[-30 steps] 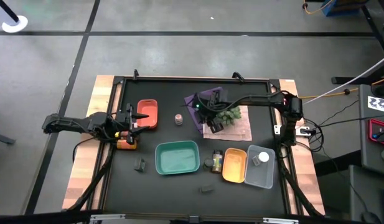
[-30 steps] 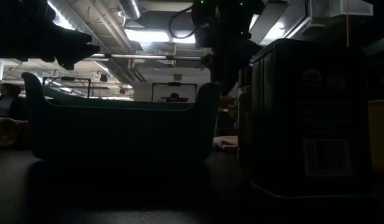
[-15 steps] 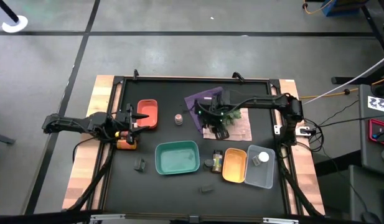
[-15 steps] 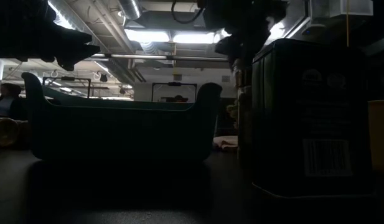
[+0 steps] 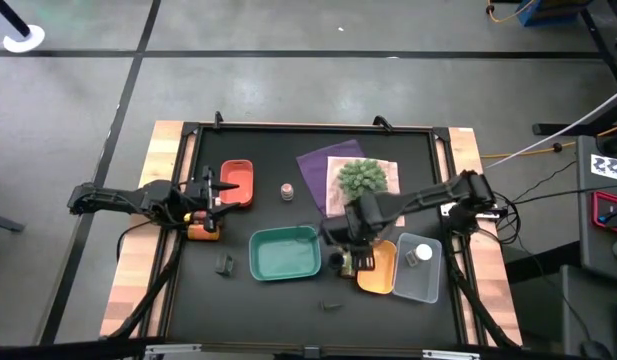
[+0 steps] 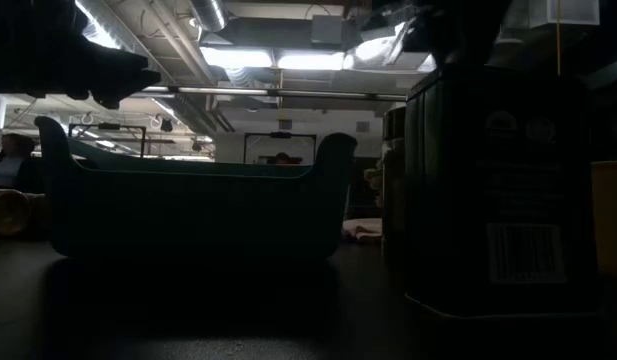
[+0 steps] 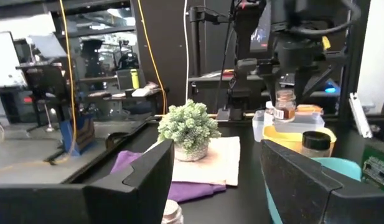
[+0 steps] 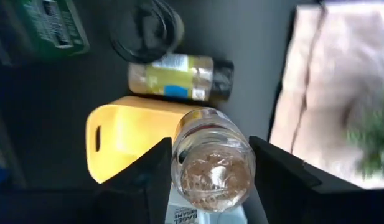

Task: Sort spices by type
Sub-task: Put the right brown seasoning bottle into the yellow bin

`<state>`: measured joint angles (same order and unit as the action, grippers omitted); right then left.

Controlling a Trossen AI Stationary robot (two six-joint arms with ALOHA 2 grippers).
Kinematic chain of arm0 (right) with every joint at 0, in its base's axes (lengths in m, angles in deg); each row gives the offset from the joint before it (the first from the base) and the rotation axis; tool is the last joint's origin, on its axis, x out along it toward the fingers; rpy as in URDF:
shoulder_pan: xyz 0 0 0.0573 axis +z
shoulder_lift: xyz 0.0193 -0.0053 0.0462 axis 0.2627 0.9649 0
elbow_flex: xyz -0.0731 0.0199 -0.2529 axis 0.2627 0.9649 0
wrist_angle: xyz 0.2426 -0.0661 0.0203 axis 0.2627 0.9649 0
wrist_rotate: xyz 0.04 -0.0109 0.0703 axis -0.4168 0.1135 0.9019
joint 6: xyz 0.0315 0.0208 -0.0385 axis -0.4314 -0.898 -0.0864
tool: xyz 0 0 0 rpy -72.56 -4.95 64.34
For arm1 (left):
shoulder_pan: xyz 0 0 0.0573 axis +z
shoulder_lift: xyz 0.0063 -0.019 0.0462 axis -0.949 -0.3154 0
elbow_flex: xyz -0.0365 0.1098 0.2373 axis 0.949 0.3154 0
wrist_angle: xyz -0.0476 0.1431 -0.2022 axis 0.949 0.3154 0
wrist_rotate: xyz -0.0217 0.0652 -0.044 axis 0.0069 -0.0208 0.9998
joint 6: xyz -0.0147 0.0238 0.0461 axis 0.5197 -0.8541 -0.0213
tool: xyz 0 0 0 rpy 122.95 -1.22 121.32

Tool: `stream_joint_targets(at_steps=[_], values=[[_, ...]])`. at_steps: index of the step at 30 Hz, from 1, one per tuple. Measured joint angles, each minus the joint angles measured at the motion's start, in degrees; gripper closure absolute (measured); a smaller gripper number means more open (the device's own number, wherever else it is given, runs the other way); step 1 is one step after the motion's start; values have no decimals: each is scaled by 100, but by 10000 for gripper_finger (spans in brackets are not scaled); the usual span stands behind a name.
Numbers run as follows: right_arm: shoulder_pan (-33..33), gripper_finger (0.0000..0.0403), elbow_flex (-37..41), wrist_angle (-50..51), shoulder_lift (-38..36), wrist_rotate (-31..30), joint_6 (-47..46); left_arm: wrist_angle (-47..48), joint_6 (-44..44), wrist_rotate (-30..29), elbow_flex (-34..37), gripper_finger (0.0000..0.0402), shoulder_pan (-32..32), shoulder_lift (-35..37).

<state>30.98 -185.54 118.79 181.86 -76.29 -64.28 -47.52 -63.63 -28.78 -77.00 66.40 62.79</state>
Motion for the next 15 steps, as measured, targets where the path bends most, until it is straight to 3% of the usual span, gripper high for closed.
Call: stream_joint_targets(at_steps=[10, 15], values=[[904, 218, 408, 89, -2, -697, -2100, -470, -729, 1, -1, 174, 2, -1], [1149, 211, 860, -159, -2, -861, -2713, -581, -895, -1, -2, 174, 2, -1]])
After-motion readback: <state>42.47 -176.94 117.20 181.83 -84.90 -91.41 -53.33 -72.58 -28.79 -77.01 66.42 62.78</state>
